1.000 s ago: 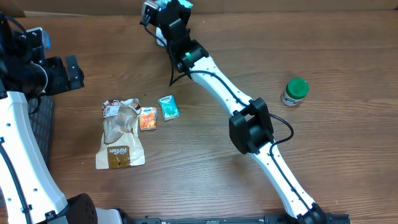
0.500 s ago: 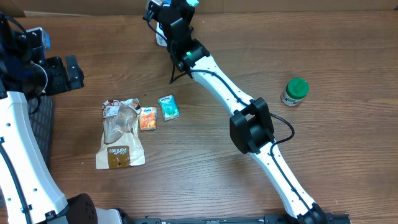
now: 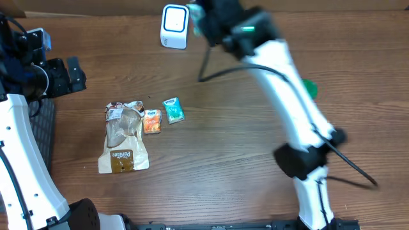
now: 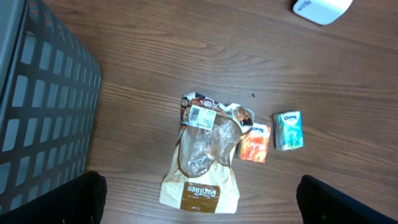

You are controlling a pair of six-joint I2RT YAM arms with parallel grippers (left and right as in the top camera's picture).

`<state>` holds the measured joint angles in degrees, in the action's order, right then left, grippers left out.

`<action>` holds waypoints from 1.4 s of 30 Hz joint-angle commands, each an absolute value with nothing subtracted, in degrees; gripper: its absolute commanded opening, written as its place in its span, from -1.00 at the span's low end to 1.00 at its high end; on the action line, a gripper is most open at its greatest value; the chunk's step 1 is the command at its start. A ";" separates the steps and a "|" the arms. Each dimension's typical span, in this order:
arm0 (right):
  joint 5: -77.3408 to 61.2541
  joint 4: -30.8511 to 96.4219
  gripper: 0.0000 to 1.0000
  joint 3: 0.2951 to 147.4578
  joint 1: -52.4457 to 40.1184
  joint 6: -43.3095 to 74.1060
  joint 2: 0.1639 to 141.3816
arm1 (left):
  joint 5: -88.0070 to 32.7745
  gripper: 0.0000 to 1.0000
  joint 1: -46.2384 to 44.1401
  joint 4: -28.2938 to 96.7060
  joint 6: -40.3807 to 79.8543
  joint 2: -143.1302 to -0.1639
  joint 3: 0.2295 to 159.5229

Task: Scan the item barcode
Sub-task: 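Carry the pack right and set it down beside the jar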

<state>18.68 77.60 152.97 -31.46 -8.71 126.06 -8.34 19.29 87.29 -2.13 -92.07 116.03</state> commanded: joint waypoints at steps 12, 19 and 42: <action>-10.39 93.62 -0.92 130.08 -10.02 4.47 124.11 | -8.51 0.99 19.75 87.18 -3.44 -92.25 116.73; -12.12 83.66 -0.92 112.66 -4.51 3.86 124.11 | -8.54 0.99 19.75 87.18 -3.44 -92.25 116.73; -13.58 81.45 -0.92 111.04 -0.73 3.84 124.11 | -8.54 1.00 19.75 87.18 -3.44 -92.25 116.73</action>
